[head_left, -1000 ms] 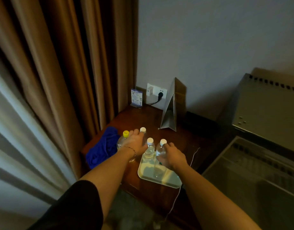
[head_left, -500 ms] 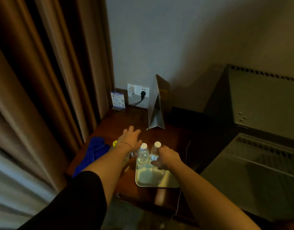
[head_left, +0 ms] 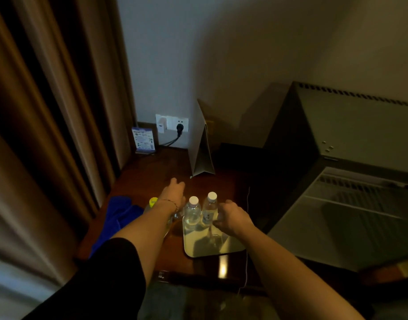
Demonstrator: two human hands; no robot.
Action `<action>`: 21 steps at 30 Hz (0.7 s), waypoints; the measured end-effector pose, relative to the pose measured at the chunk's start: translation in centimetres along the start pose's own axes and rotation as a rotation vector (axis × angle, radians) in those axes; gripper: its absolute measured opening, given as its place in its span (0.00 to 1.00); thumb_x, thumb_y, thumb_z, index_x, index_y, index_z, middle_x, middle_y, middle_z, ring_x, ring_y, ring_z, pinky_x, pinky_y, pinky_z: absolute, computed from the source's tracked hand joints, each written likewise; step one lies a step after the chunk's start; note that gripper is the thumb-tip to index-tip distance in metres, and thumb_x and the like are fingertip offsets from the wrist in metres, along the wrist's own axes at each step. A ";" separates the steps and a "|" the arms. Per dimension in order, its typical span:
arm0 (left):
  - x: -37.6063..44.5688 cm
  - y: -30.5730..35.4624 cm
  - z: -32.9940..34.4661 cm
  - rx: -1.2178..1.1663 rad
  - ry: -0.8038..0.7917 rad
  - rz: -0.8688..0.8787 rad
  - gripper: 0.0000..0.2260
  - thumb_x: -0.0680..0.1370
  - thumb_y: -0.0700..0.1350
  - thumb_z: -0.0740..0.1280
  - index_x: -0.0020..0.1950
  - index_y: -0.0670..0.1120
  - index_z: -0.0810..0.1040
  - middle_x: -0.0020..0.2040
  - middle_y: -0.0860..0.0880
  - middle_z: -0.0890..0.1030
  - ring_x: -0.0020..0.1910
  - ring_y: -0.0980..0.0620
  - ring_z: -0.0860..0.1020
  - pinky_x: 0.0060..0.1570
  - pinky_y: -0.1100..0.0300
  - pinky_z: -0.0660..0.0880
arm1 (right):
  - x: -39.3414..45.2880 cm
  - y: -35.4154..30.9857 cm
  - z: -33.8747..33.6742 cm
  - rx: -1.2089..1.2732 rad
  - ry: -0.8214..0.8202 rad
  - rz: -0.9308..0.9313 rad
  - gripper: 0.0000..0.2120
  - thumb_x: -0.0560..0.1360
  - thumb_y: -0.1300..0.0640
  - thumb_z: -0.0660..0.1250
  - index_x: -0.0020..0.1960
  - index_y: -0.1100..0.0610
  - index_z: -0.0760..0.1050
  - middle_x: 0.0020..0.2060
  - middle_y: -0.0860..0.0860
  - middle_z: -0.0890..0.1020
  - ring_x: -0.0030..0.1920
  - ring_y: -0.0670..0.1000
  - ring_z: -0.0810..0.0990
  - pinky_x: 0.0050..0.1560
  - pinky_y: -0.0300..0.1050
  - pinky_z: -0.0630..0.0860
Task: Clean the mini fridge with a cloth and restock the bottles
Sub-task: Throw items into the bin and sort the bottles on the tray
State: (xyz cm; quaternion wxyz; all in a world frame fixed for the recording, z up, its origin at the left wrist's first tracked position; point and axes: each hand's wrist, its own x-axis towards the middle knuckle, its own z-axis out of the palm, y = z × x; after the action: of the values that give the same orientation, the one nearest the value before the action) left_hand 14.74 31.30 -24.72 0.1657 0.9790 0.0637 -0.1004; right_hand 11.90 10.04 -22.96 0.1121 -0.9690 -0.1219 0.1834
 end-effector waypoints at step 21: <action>-3.6 2.3 -7.9 -0.011 0.252 0.108 0.10 0.80 0.42 0.62 0.60 0.44 0.76 0.59 0.41 0.69 0.52 0.35 0.76 0.52 0.47 0.73 | -3.2 -1.4 -4.5 0.025 0.129 -0.064 0.19 0.75 0.46 0.71 0.61 0.54 0.76 0.58 0.51 0.74 0.57 0.57 0.78 0.56 0.54 0.78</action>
State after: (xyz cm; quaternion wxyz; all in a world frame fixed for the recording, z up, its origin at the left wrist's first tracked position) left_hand 13.02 31.45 -15.94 0.1668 0.9849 0.0315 0.0328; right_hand 10.50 9.75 -17.43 0.1374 -0.9730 -0.1429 0.1184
